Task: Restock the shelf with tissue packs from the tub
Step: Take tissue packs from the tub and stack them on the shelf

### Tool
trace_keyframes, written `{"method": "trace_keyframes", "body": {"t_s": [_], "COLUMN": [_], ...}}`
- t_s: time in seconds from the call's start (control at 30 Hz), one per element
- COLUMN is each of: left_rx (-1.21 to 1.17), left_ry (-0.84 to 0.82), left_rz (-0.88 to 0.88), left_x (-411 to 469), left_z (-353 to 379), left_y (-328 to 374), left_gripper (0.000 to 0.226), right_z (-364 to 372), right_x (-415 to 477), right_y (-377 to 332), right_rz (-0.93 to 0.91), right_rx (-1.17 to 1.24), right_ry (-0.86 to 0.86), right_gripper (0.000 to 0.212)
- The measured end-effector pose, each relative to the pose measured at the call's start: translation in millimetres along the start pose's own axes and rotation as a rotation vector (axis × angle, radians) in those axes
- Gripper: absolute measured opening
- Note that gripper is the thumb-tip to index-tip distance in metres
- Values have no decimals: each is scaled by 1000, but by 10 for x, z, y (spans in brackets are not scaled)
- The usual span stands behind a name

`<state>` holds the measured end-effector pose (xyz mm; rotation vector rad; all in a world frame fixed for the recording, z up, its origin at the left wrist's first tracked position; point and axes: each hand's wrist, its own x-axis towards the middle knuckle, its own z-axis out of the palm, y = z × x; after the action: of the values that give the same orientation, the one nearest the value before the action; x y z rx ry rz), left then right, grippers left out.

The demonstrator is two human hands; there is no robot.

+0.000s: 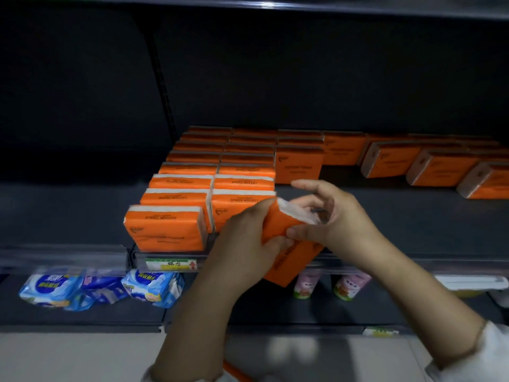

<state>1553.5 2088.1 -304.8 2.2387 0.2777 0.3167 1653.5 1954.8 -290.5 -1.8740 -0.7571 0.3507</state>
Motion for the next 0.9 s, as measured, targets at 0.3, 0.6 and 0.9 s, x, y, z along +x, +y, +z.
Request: {"method": "trace_keyframes", "body": {"t_s": [0.3, 0.6, 0.9], "left_rx": [-455, -149, 250], "left_ry": [302, 976, 620], "left_rz": [-194, -495, -585], "left_x": [62, 47, 41], "left_z": [-33, -285, -162], "left_y": [-90, -180, -435], "left_gripper": [87, 40, 39], "right_z": [201, 341, 753], "right_x": [-147, 66, 204], "right_y": [115, 87, 259], "right_rz": [0, -263, -409], "right_rx": [301, -573, -944], "right_ry": [6, -100, 143], "right_gripper": [53, 57, 65]}}
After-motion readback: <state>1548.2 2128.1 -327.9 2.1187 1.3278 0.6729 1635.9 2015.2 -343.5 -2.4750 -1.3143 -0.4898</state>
